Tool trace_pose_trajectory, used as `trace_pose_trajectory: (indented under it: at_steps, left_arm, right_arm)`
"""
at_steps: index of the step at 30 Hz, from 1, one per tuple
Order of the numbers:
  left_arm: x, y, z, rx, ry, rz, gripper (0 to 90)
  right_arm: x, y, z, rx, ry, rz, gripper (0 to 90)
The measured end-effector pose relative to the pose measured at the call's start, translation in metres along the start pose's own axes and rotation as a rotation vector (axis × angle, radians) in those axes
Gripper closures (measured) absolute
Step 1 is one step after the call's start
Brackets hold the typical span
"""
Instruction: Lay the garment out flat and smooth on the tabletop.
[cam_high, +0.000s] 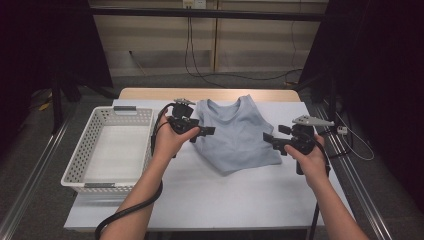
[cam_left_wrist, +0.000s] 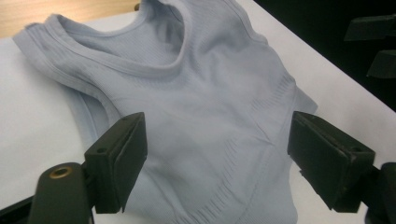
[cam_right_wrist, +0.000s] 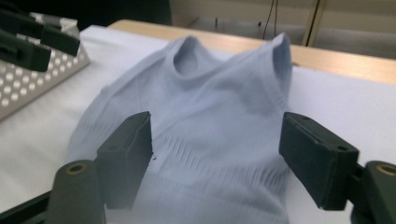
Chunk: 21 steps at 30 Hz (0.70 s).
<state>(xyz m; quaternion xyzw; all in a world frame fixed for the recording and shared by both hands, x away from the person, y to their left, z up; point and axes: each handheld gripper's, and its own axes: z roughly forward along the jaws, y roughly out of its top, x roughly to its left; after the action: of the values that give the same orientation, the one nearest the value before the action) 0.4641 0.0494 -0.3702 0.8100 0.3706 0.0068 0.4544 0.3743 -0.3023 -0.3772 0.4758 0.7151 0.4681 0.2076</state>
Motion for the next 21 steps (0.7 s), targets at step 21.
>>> trace_pose_trajectory:
  at_steps: [21]
  left_arm:
    - [-0.011, -0.037, 0.015, 0.035, 0.025, 0.066, 15.7]
  right_arm:
    - [-0.012, -0.053, 0.009, 0.075, -0.053, -0.011, 24.4]
